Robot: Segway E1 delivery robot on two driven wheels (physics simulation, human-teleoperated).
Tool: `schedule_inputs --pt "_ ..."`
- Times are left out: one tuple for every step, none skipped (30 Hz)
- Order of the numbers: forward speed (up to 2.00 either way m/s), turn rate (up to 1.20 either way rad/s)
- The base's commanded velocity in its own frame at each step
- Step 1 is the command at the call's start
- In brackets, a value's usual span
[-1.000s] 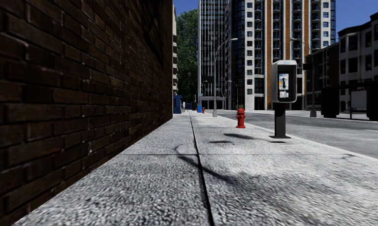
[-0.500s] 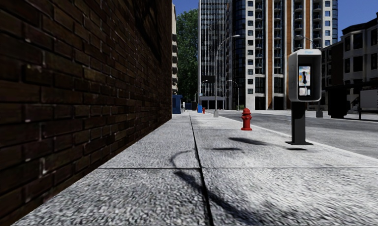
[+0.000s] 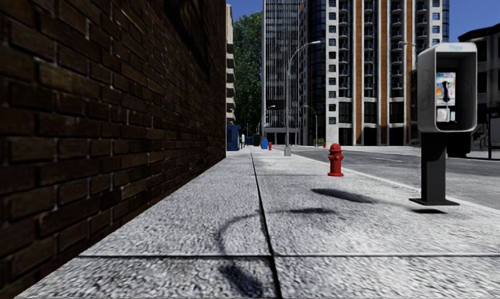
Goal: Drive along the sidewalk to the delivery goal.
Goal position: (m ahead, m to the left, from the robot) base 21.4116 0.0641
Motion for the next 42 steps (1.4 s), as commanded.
schedule_inputs --pt "1.49 0.0" --pt "1.49 0.0" --pt "1.49 0.0" --pt "1.49 0.0" --pt "1.49 0.0" --pt "1.49 0.0" --pt "1.49 0.0" --pt "1.49 0.0" --pt "1.49 0.0" --pt "1.49 0.0" --pt "1.49 0.0" --pt "1.49 0.0" --pt "1.49 -0.35" --pt "1.49 -0.35" --pt "1.49 -0.81" --pt "1.49 -0.98" --pt "1.49 -1.04" --pt "1.49 -0.31" --pt "1.49 0.0" --pt "1.49 0.0" --pt "1.49 0.0" --pt "1.49 0.0" --pt "1.49 0.0" --pt "1.49 0.0" --pt "1.49 0.0" --pt "1.49 0.0" --pt "1.49 0.0" --pt "1.49 0.0" --pt "1.49 0.0" --pt "1.49 0.0" --pt "1.49 0.0" --pt "1.49 0.0" --pt "1.49 0.0" --pt "1.49 0.0" --pt "1.49 0.0" --pt "1.49 0.0" --pt "1.49 -0.29" --pt "1.49 -0.29" --pt "1.49 -1.2" --pt "1.49 -1.2" --pt "1.49 -1.2" --pt "1.49 -1.2"
